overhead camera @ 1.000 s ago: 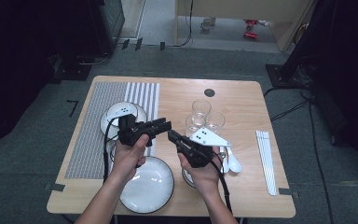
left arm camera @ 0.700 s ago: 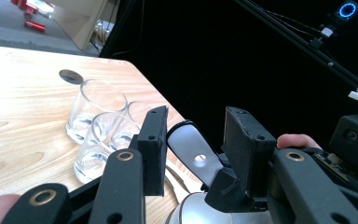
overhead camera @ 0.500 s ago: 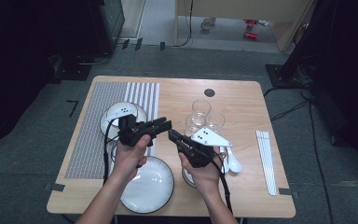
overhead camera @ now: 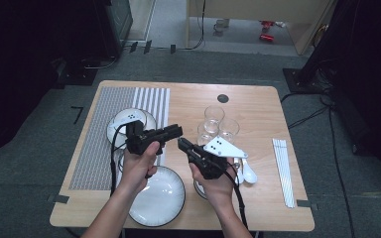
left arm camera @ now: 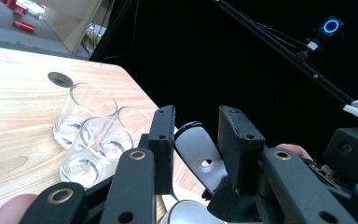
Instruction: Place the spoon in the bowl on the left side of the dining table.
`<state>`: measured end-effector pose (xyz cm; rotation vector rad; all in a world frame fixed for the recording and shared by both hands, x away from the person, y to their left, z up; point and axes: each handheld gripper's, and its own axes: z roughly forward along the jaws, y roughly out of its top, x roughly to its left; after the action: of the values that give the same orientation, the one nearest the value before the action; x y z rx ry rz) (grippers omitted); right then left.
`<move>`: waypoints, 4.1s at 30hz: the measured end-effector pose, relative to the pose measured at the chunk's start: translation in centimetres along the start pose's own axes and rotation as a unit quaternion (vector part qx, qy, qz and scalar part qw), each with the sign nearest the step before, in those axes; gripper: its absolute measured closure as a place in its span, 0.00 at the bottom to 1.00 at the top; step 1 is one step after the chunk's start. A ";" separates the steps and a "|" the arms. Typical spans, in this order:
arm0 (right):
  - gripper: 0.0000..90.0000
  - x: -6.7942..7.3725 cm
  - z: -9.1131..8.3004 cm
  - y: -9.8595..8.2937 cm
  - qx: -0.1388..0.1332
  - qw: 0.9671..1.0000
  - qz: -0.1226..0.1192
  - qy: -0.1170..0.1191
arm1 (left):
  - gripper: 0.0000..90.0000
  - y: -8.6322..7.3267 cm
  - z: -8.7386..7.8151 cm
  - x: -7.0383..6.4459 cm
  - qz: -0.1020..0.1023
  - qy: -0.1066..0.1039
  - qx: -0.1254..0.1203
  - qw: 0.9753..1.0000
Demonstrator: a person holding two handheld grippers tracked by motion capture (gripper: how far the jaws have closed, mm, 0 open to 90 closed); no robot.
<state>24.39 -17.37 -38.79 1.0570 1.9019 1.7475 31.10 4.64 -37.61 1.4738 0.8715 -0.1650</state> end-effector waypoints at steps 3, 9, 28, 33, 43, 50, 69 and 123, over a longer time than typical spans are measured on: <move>0.96 0.0 -0.1 0.0 -0.006 1.000 0.004 0.000 | 0.73 -0.1 0.0 0.0 0.001 -0.007 0.004 1.000; 0.96 -0.2 -0.2 0.0 -0.009 1.000 0.013 0.001 | 0.73 -0.1 0.2 0.0 -0.006 -0.008 0.005 1.000; 0.97 -0.4 0.3 -0.4 -0.003 0.999 0.047 0.023 | 0.86 -0.1 0.3 -0.8 0.013 -0.031 -0.004 0.999; 0.97 -0.5 0.2 0.0 0.001 0.998 0.042 0.039 | 0.86 0.0 -0.1 -0.8 0.020 -0.050 -0.004 0.999; 0.97 -1.0 0.1 0.1 -0.002 0.996 0.065 0.067 | 0.81 0.0 -0.2 -0.4 0.028 -0.064 0.017 0.997; 0.97 -1.2 0.1 0.1 0.006 0.994 0.071 0.078 | 0.87 0.1 0.1 -0.5 0.037 -0.074 0.028 0.996; 0.72 -1.9 -0.6 0.2 0.036 0.994 0.077 0.065 | 0.97 1.1 -2.0 0.5 0.043 -0.023 -0.024 0.999; 0.37 -8.2 -10.7 -2.5 0.032 0.990 0.070 -0.119 | 0.97 3.1 -7.0 7.5 0.053 0.167 -0.202 0.964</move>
<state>21.72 -30.60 -41.08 1.3858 1.7830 1.5581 35.33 14.46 -38.66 1.1737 1.0236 0.3349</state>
